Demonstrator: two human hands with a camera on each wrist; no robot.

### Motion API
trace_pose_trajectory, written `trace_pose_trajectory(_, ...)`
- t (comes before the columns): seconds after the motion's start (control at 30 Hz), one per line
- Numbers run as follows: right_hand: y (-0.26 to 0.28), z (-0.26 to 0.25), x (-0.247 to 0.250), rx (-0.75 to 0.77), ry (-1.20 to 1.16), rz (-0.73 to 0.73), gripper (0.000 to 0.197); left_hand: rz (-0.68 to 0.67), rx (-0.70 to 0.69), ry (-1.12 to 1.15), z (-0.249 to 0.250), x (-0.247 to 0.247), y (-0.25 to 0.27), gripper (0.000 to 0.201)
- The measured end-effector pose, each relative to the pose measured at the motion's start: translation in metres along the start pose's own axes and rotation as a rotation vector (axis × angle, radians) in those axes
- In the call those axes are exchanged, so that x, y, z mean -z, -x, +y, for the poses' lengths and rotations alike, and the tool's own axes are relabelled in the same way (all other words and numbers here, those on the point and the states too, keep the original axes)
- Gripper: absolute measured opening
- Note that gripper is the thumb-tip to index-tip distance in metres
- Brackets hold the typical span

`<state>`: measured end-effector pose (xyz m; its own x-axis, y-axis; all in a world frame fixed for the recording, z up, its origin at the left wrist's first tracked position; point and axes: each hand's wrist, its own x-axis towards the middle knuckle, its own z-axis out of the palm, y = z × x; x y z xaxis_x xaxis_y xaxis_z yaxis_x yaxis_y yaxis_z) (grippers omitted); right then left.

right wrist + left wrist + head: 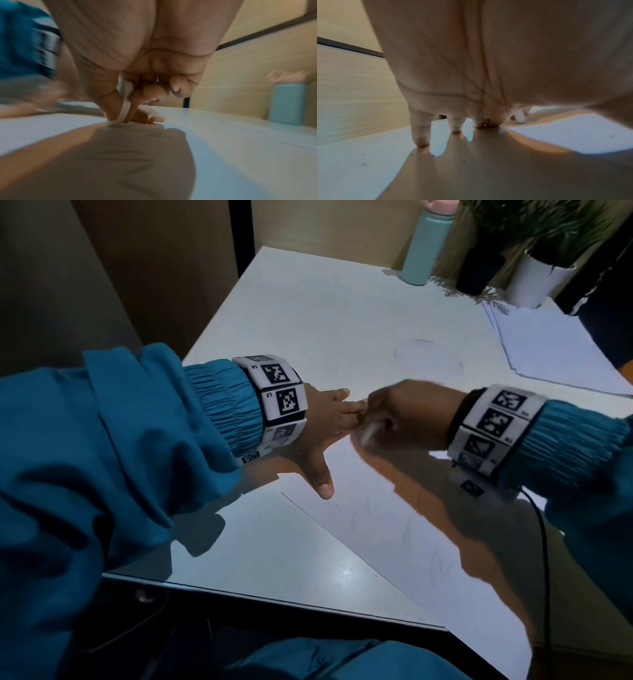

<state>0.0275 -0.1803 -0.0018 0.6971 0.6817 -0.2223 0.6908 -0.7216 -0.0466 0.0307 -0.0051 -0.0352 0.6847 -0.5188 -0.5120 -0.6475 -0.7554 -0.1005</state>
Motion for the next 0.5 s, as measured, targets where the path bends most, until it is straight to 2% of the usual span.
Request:
trace_pose_trajectory(0.03,-0.002,0.006,0.003,-0.015,-0.002,0.046,0.053,0.009,0.007,-0.009,0.000,0.000,0.000,0.142)
trace_pose_trajectory(0.07,-0.004,0.006,0.002,0.007,-0.011,0.069,0.054,0.014,0.008,-0.008,0.000,0.000,0.000,0.142)
trace_pose_trajectory(0.13,0.007,-0.021,-0.004,0.060,-0.026,-0.005,0.031,0.018,0.000,0.021,0.000,0.000,0.002,0.145)
trace_pose_trajectory(0.17,0.013,-0.035,-0.004,0.067,-0.027,-0.091,0.022,0.021,-0.002,0.034,-0.001,-0.001,0.001,0.148)
trace_pose_trajectory(0.23,0.019,-0.046,-0.005,0.097,-0.009,-0.176,0.026,0.027,-0.001,0.040,-0.002,-0.002,0.001,0.150)
trace_pose_trajectory(0.3,0.010,-0.030,0.000,0.022,-0.009,-0.139,0.023,0.014,-0.007,0.018,-0.002,-0.001,0.001,0.146)
trace_pose_trajectory(0.33,-0.001,-0.011,0.000,0.013,0.000,-0.046,0.035,0.009,-0.006,0.001,-0.001,0.000,0.001,0.142)
trace_pose_trajectory(0.4,-0.008,0.002,0.001,-0.018,-0.021,0.033,0.055,0.006,-0.003,-0.016,0.001,0.002,0.001,0.139)
trace_pose_trajectory(0.47,0.003,-0.018,-0.008,0.043,-0.021,0.036,0.047,0.004,0.001,-0.006,0.003,0.002,0.003,0.139)
trace_pose_trajectory(0.5,0.010,-0.033,-0.012,0.090,-0.017,-0.039,0.036,0.008,0.005,0.008,0.002,0.001,0.003,0.141)
